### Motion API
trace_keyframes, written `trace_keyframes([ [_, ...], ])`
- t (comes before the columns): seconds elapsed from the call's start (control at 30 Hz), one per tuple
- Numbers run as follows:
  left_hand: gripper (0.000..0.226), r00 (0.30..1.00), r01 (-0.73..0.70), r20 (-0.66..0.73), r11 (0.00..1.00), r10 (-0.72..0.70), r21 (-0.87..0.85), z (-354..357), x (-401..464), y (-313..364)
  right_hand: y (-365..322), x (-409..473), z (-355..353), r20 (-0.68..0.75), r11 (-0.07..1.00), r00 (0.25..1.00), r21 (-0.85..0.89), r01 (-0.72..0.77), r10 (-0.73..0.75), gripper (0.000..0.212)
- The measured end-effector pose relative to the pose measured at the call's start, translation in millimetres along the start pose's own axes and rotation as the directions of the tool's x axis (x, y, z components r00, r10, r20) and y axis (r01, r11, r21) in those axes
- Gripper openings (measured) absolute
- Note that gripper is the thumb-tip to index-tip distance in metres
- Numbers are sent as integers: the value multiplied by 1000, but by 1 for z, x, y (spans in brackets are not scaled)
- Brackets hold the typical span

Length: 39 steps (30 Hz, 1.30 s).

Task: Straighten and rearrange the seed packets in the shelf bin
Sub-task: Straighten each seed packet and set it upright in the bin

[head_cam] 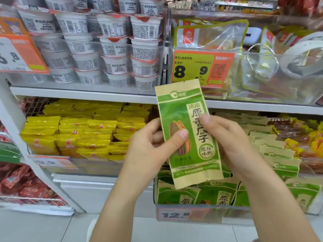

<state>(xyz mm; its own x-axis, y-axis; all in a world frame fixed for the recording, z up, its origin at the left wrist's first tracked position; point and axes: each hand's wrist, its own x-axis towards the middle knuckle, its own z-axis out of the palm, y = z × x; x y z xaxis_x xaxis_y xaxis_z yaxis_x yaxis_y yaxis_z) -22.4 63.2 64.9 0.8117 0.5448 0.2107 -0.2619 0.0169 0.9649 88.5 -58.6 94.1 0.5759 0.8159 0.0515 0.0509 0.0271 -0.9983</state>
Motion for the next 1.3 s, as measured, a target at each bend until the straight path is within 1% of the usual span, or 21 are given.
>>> trace_keyframes([
  [0.07, 36, 999, 23, 23, 1000, -23, 6, 4, 1, 1, 3, -3, -8, -18, 1000, 1000, 16, 8, -8, 29],
  [0.13, 30, 999, 32, 30, 999, -33, 30, 5, 0, 1, 5, -6, -14, -15, 1000, 1000, 5, 1, -1, 29],
  [0.23, 29, 999, 31, 18, 995, -33, 92, 9, -2, 0, 7, -13, -19, -25, 1000, 1000, -4, -9, 9, 24],
  [0.3, 28, 999, 37, 4, 995, -38, 96, 12, -5, 0, 8, -16, -23, -30, 1000, 999, -9, -12, 12, 26],
  [0.43, 41, 999, 35, 38, 998, -37, 47, 16, -9, 4, 7, -20, -28, -47, 999, 999, 26, -18, 19, 28],
  [0.5, 46, 999, 35, 16, 999, -35, 29, 17, -9, 6, 8, -20, -29, -67, 999, 997, 42, -22, 25, 29],
  [0.53, 47, 1000, 18, -11, 999, -17, 48, 17, -9, 5, 9, -20, -30, -78, 999, 997, 46, -21, 24, 29],
  [0.6, 47, 995, -54, -72, 986, 66, 157, 16, -9, 3, 11, -19, -30, -92, 998, 996, 59, -10, 15, 30],
  [0.67, 37, 979, -127, -117, 950, 166, 284, 15, -10, 2, 12, -18, -29, -97, 998, 995, 66, 4, 2, 31],
  [0.77, 24, 947, -208, -127, 863, 296, 461, 16, -13, 2, 12, -17, -26, -107, 996, 994, 82, 28, -19, 30],
  [0.83, 20, 934, -221, -127, 820, 333, 528, 18, -15, 1, 12, -16, -23, -118, 995, 992, 85, 53, -43, 32],
  [0.87, 19, 942, -200, -133, 832, 309, 517, 19, -16, 2, 13, -15, -22, -121, 994, 991, 87, 69, -58, 35],
  [0.9, 24, 958, -161, -131, 855, 255, 493, 20, -17, 3, 12, -15, -21, -121, 992, 990, 93, 84, -73, 37],
  [0.97, 48, 983, -87, -98, 870, 153, 486, 22, -20, 5, 11, -16, -17, -110, 989, 990, 107, 104, -92, 43],
  [1.03, 58, 991, -65, -73, 869, 116, 490, 25, -20, 5, 11, -16, -14, -107, 988, 990, 113, 105, -93, 46],
  [1.07, 58, 992, -59, -74, 887, 104, 458, 25, -19, 4, 11, -15, -13, -114, 988, 989, 113, 105, -92, 44],
  [1.13, 57, 998, -15, -58, 942, 37, 336, 21, -16, 1, 14, -13, -12, -150, 988, 983, 104, 117, -101, 39],
  [1.17, 57, 1000, 19, -22, 961, -13, 277, 19, -14, 0, 15, -13, -12, -179, 987, 978, 104, 126, -106, 41],
  [1.23, 55, 993, 85, 64, 976, -99, 200, 14, -13, -3, 16, -12, -12, -222, 980, 968, 133, 146, -114, 55],
  [1.3, 51, 981, 132, 119, 979, -151, 153, 12, -13, -6, 15, -11, -13, -256, 974, 959, 158, 163, -119, 64],
])
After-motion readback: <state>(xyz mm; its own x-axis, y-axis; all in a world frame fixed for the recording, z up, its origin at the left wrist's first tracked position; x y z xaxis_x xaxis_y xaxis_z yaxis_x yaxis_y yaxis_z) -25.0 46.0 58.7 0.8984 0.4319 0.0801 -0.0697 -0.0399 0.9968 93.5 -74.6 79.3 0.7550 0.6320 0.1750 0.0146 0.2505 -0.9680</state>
